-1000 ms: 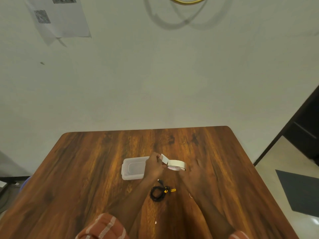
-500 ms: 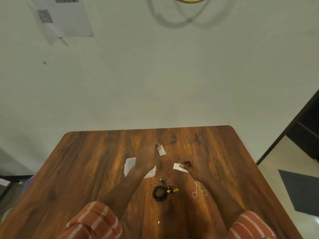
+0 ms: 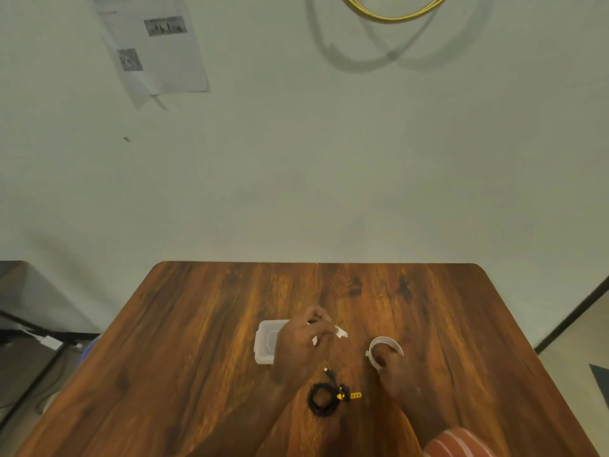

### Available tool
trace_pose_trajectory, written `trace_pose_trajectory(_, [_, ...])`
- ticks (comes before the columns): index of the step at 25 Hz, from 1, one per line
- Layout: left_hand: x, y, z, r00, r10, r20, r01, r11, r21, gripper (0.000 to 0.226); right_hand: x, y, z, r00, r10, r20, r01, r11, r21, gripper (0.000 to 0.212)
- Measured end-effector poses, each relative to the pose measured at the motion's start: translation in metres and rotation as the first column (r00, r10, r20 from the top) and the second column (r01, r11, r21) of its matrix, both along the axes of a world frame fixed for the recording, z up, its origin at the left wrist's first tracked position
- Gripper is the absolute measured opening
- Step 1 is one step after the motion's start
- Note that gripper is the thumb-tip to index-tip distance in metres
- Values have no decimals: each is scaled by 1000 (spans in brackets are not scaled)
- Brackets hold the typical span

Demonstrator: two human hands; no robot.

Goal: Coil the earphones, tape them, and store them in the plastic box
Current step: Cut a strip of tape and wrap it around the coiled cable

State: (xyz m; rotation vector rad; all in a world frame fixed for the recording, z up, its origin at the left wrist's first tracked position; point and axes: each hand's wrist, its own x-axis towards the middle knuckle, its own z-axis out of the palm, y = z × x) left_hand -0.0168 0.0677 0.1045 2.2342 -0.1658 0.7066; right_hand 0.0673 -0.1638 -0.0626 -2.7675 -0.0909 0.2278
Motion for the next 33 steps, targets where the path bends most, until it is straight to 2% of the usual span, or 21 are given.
trace_pose_trajectory(1, [0,-1,3,1000,10,21,-10,999,-31,11,-5,6,5,1000,-10,-18,12,996,93,20])
trace_pose_trajectory(2, [1,-2,5,999,20,43,-18,998,-66,6,-12,17,19,999,-25,-20,29,957,288,15])
trace_pose_trajectory(3, [3,-4,6,998,29,61,-22,994,-110,6,-21,30,40,995,-85,-46,96,847,522,10])
trace_pose_trajectory(4, [5,-7,6,997,25,68,-14,987,-159,11,-27,43,63,972,-134,-196,235,652,721,8])
trace_pose_trajectory(5, [7,-9,5,998,7,66,6,979,-203,16,-29,52,86,911,-73,-405,398,411,821,18])
trace_pose_trajectory(6, [8,-13,2,998,-22,52,34,972,-232,20,-33,56,109,807,126,-577,541,233,808,34])
trace_pose_trajectory(7, [10,-15,-1,998,-60,26,64,967,-246,23,-35,56,124,694,313,-648,635,157,756,48])
trace_pose_trajectory(8, [10,-16,-3,995,-97,-7,93,965,-245,25,-35,53,140,615,434,-658,673,145,725,54])
trace_pose_trajectory(10, [11,-17,-5,988,-143,-54,128,966,-224,28,-30,41,149,563,543,-623,671,140,728,43])
trace_pose_trajectory(15, [13,-12,-5,958,-255,-131,241,963,-117,26,-33,32,147,553,516,-654,659,209,722,19])
trace_pose_trajectory(18, [10,-7,-12,935,-281,-216,271,960,-78,21,-37,27,145,581,432,-690,656,253,711,10])
trace_pose_trajectory(21, [-2,6,-45,925,-75,-371,62,997,-46,14,-42,27,133,605,178,-776,743,224,631,9])
trace_pose_trajectory(23, [-13,13,-80,819,76,-569,-67,997,37,11,-51,28,117,594,-15,-804,797,143,586,11])
trace_pose_trajectory(25, [-23,14,-113,693,167,-702,-38,980,195,18,-63,31,103,573,-110,-812,820,60,570,7])
trace_pose_trajectory(27, [-29,12,-136,618,227,-753,-59,968,244,27,-75,38,90,550,-144,-822,831,5,556,5])
trace_pose_trajectory(30, [-25,6,-152,632,279,-723,-69,949,307,30,-88,52,76,510,-195,-838,847,-57,529,14])
trace_pose_trajectory(33, [-15,1,-148,622,300,-723,-77,943,325,27,-99,65,70,474,-214,-854,867,-58,496,19])
